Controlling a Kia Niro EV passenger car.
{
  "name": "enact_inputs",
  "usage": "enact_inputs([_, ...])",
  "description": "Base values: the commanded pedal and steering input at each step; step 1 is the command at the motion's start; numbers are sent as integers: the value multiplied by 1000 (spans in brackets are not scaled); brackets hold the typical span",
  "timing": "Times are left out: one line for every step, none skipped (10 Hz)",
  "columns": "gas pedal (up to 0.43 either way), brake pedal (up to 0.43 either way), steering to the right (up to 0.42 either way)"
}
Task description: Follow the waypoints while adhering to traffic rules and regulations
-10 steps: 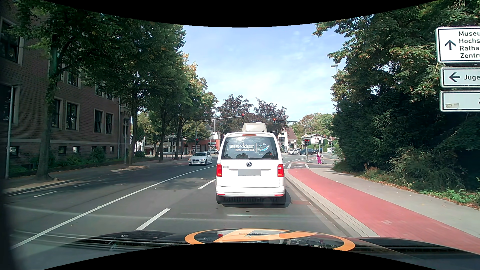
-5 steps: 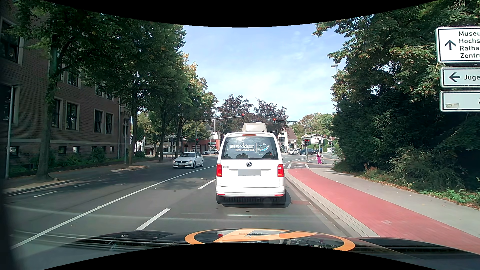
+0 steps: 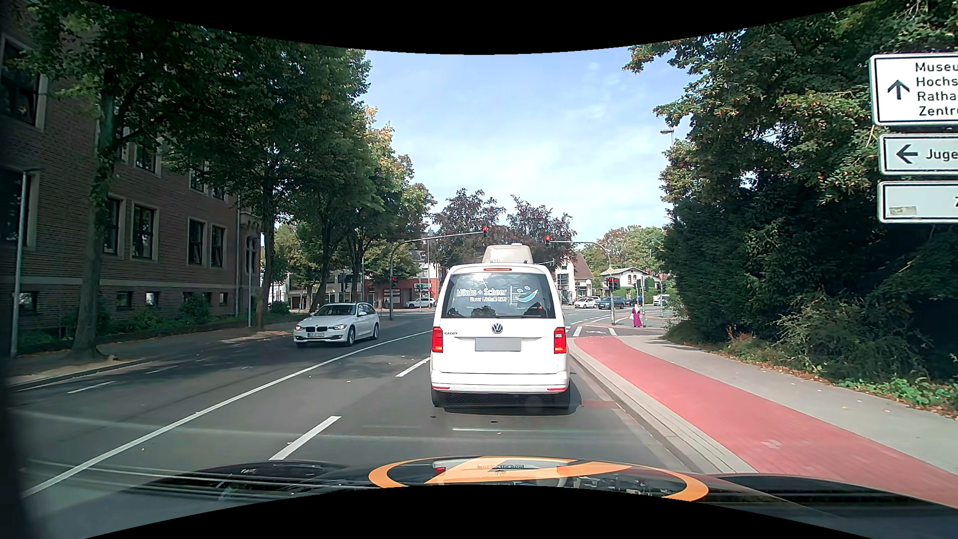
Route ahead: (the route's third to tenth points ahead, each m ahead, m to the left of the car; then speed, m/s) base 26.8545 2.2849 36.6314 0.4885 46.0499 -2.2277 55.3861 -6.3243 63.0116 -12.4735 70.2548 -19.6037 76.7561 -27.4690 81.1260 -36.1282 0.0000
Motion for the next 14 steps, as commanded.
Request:
enact_inputs([0, 183, 1])
enact_inputs([0, 183, 1])
enact_inputs([0, 183, 1])
enact_inputs([0, 183, 1])
enact_inputs([0, 183, 1])
enact_inputs([0, 183, 1])
enact_inputs([0, 183, 1])
enact_inputs([0, 183, 1])
enact_inputs([0, 183, 1])
enact_inputs([0, 183, 1])
enact_inputs([0, 183, 1])
enact_inputs([0, 183, 1])
enact_inputs([0, 183, 1])
enact_inputs([0, 183, 1])
